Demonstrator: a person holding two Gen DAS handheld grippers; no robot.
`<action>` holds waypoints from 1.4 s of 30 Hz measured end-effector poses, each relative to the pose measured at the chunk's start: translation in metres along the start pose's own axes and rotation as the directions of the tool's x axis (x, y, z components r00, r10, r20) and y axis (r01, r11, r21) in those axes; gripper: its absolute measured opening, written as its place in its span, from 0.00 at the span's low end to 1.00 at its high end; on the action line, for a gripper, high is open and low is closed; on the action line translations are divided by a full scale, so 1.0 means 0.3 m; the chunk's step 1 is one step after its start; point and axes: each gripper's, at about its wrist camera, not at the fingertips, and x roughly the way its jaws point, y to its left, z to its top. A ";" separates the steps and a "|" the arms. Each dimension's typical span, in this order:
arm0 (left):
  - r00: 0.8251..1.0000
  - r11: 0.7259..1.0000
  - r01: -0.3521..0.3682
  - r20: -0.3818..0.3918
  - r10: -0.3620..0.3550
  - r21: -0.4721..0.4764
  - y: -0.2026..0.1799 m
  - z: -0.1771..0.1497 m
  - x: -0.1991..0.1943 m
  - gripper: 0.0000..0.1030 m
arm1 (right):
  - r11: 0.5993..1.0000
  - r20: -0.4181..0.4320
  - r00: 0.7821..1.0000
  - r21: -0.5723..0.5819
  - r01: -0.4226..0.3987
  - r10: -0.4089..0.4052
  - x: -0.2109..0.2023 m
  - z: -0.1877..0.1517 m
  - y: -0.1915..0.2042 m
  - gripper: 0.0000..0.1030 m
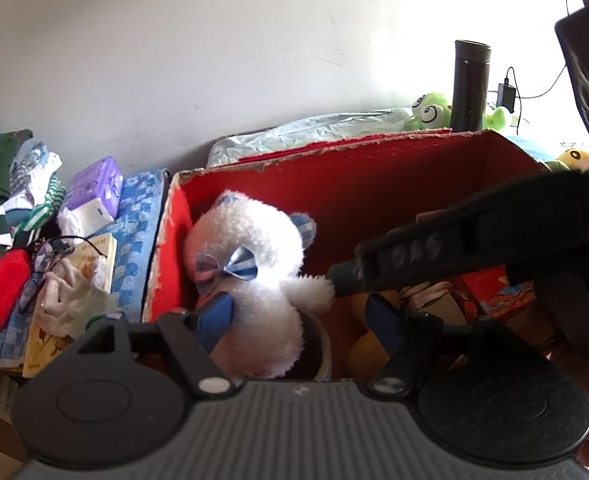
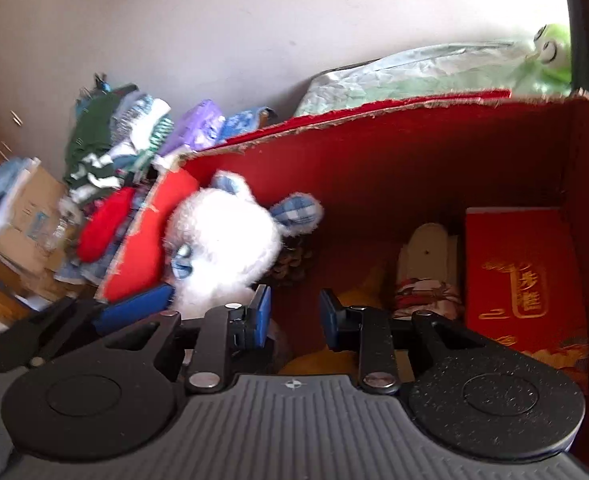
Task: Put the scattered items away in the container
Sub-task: 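Lower the bunny into the red box and open the right gripper, then move the right gripper back to the plush pile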
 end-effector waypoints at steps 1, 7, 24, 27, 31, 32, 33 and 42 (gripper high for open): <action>1.000 1.000 -0.012 0.011 0.012 0.006 -0.005 -0.001 -0.014 0.73 | 1.000 0.012 1.000 0.022 -0.011 0.011 -0.009 0.001 -0.007 0.30; 0.988 0.994 -0.111 0.108 0.109 0.011 -0.052 0.044 -0.138 0.83 | 0.992 0.127 0.986 0.057 -0.112 0.104 -0.183 0.004 -0.060 0.33; 0.929 0.931 0.363 0.060 -0.365 0.037 -0.913 0.174 -0.109 0.82 | 0.947 0.310 0.908 0.245 0.209 -0.281 -0.915 -0.104 -0.818 0.48; 0.894 0.894 0.447 -0.052 -0.446 0.021 -1.065 0.129 -0.041 0.81 | 0.904 0.241 0.893 0.302 0.302 -0.379 -0.945 -0.132 -0.955 0.48; 0.845 0.857 0.515 -0.167 -0.508 -0.004 -1.175 0.106 0.033 0.81 | 0.893 0.207 0.894 0.310 0.326 -0.398 -0.941 -0.137 -1.022 0.49; 0.834 0.850 0.526 -0.187 -0.520 -0.017 -1.194 0.100 0.049 0.81 | 0.894 0.207 0.895 0.310 0.323 -0.395 -0.935 -0.133 -1.032 0.49; 0.824 0.845 0.534 -0.203 -0.528 -0.032 -1.205 0.099 0.062 0.81 | 0.898 0.207 0.900 0.311 0.312 -0.384 -0.928 -0.126 -1.042 0.49; 0.841 0.869 0.489 -0.223 -0.493 -0.079 -1.218 0.111 0.062 0.81 | 0.916 0.140 0.928 0.266 0.301 -0.345 -0.758 0.004 -1.131 0.48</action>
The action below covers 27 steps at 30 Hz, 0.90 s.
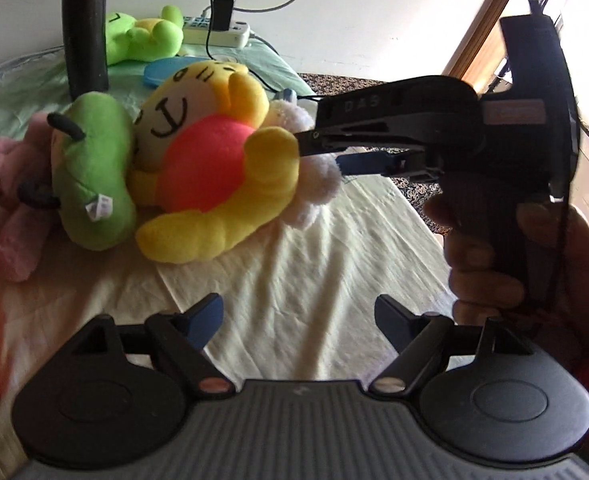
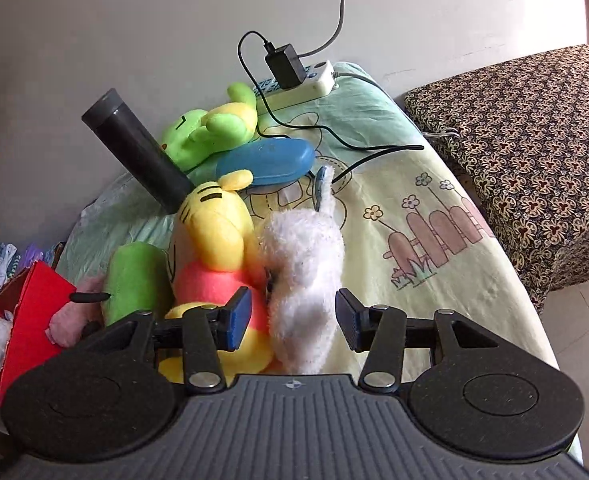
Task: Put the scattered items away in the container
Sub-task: 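Grasp the white fluffy plush with the right gripper and lift it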
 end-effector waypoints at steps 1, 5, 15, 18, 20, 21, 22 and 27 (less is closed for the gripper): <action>1.000 1.000 -0.007 -0.002 0.007 -0.001 0.001 0.003 0.004 0.81 | 1.000 -0.016 1.000 0.011 0.009 -0.009 0.029 0.004 -0.010 0.48; 1.000 1.000 -0.011 -0.013 0.011 -0.003 -0.004 0.015 0.021 0.81 | 0.990 -0.100 0.993 0.131 -0.051 0.064 0.098 0.001 -0.095 0.41; 0.994 0.995 0.095 -0.047 -0.094 0.030 -0.056 0.049 0.096 0.81 | 0.945 -0.146 0.969 0.290 -0.151 0.199 -0.074 -0.080 -0.293 0.35; 0.987 0.989 0.145 -0.066 -0.145 -0.005 -0.049 0.057 0.121 0.82 | 0.919 -0.178 0.950 0.350 -0.183 0.257 -0.105 -0.142 -0.322 0.35; 0.980 0.984 0.175 -0.087 -0.178 -0.032 -0.042 0.060 0.147 0.82 | 0.901 -0.197 0.934 0.381 -0.207 0.298 -0.121 -0.175 -0.335 0.36; 0.976 0.981 0.189 -0.099 -0.192 -0.042 -0.041 0.059 0.160 0.82 | 0.895 -0.204 0.928 0.391 -0.215 0.312 -0.128 -0.191 -0.339 0.36; 0.972 0.979 0.200 -0.114 -0.204 -0.048 -0.045 0.057 0.174 0.82 | 0.890 -0.209 0.924 0.400 -0.219 0.321 -0.135 -0.205 -0.342 0.36; 0.971 0.980 0.196 -0.144 -0.191 0.024 -0.102 0.059 0.241 0.82 | 0.892 -0.180 0.941 0.410 -0.192 0.285 -0.153 -0.211 -0.363 0.50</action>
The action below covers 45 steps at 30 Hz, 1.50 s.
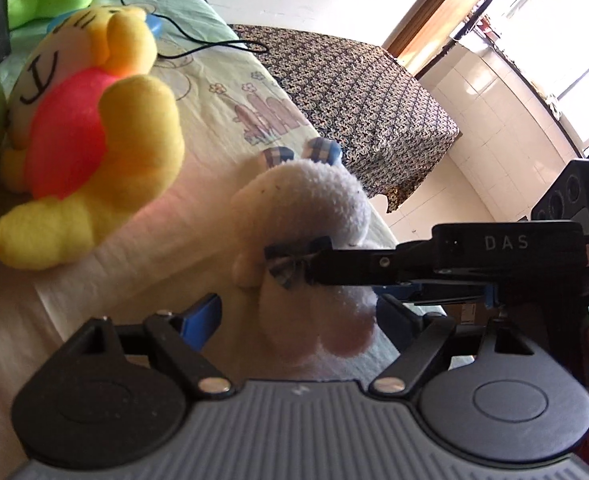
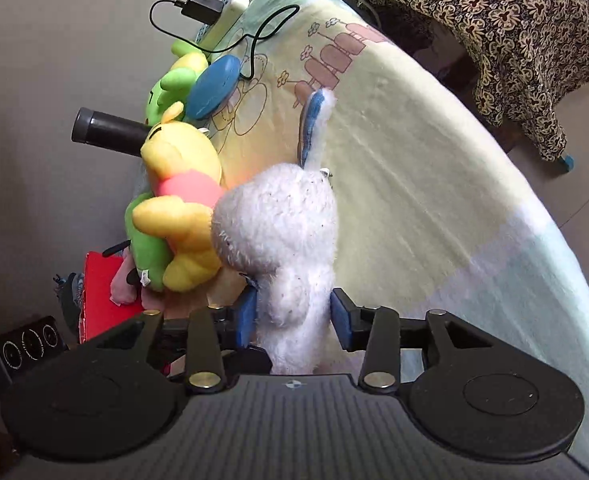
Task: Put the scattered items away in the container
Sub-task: 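Grasp the white fluffy plush with the right gripper and lift it, then carry the white fluffy plush with the right gripper into the red box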
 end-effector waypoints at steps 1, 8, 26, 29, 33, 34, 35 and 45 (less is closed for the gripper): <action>1.000 1.000 -0.001 0.001 0.001 0.013 -0.009 0.009 0.014 0.82 | 1.000 0.021 1.000 -0.018 0.022 -0.021 -0.004 0.004 0.009 0.56; 0.998 0.994 -0.057 -0.005 0.058 0.097 -0.060 0.043 0.105 0.70 | 0.997 0.121 0.991 -0.041 0.064 -0.058 -0.004 0.046 0.034 0.59; 0.964 0.975 -0.155 0.238 0.115 0.159 -0.055 -0.055 -0.188 0.50 | 0.981 0.123 0.992 -0.193 -0.006 0.030 -0.021 -0.047 0.248 0.42; 0.946 0.975 -0.174 0.298 0.126 0.138 -0.025 -0.080 -0.280 0.50 | 0.967 0.150 0.987 -0.253 -0.024 0.063 -0.020 -0.091 0.328 0.42; 0.918 0.972 -0.201 0.371 0.143 0.124 0.023 -0.124 -0.424 0.50 | 0.933 0.195 0.975 -0.358 -0.033 0.109 -0.016 -0.173 0.460 0.42; 0.910 0.970 -0.210 0.387 0.149 0.119 0.036 -0.130 -0.463 0.50 | 0.923 0.205 0.971 -0.384 -0.036 0.124 -0.015 -0.195 0.495 0.43; 0.902 0.970 -0.217 0.403 0.156 0.110 0.054 -0.138 -0.505 0.50 | 0.913 0.213 0.967 -0.406 -0.041 0.138 -0.012 -0.216 0.531 0.43; 0.798 0.934 -0.356 0.511 0.319 -0.028 0.323 -0.247 -0.876 0.50 | 0.824 0.116 0.949 -0.533 -0.190 0.294 0.163 -0.375 0.900 0.43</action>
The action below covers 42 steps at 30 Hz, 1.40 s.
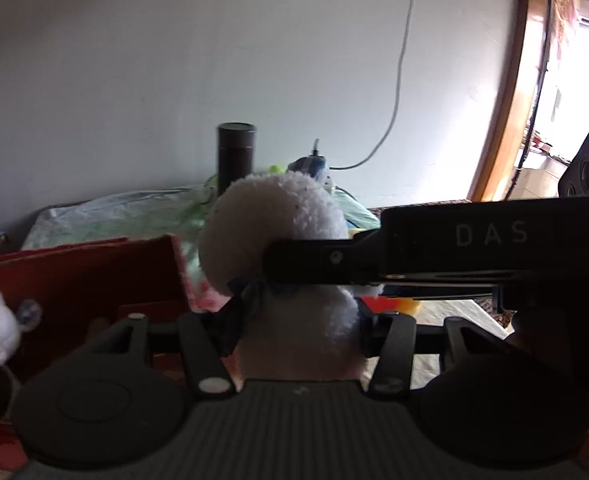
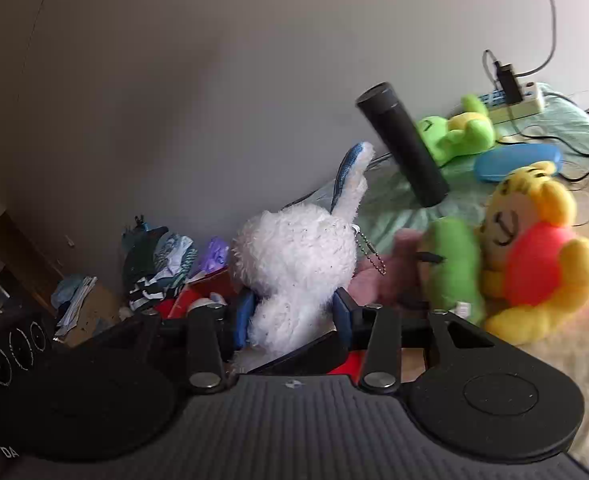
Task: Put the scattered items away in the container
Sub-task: 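Carry the white fluffy plush with the right gripper into the red box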
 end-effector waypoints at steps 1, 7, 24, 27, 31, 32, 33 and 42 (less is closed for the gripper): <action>1.000 1.000 -0.022 0.002 0.022 -0.003 0.041 -0.001 -0.017 0.50 | 1.000 -0.012 1.000 -0.003 -0.017 0.017 0.037 -0.004 0.030 0.43; 0.988 0.988 -0.154 -0.019 0.154 0.004 0.268 -0.010 -0.083 0.50 | 0.991 -0.086 0.989 0.067 -0.116 0.121 0.272 -0.033 0.154 0.43; 0.949 0.978 -0.169 -0.286 0.129 -0.122 0.661 -0.094 0.078 0.51 | 0.957 -0.360 0.933 0.267 0.110 -0.007 0.736 -0.108 0.213 0.43; 0.943 0.976 -0.165 -0.313 0.115 -0.140 0.682 -0.119 0.094 0.51 | 0.960 -0.430 0.902 0.236 0.152 -0.037 0.789 -0.113 0.212 0.45; 0.948 0.984 -0.137 -0.304 0.098 -0.111 0.675 -0.129 0.086 0.61 | 0.966 -0.460 0.885 0.187 0.177 -0.073 0.828 -0.106 0.223 0.49; 0.948 0.983 -0.144 -0.302 0.104 -0.111 0.679 -0.130 0.086 0.56 | 0.971 -0.468 0.879 0.152 0.184 -0.093 0.838 -0.103 0.233 0.49; 0.947 0.983 -0.151 -0.300 0.113 -0.105 0.688 -0.129 0.090 0.56 | 0.974 -0.474 0.873 0.120 0.191 -0.113 0.849 -0.101 0.242 0.50; 0.969 0.984 -0.133 -0.226 0.103 -0.118 0.698 -0.115 -0.004 0.56 | 0.988 -0.480 0.868 0.019 0.154 -0.126 0.873 -0.107 0.255 0.63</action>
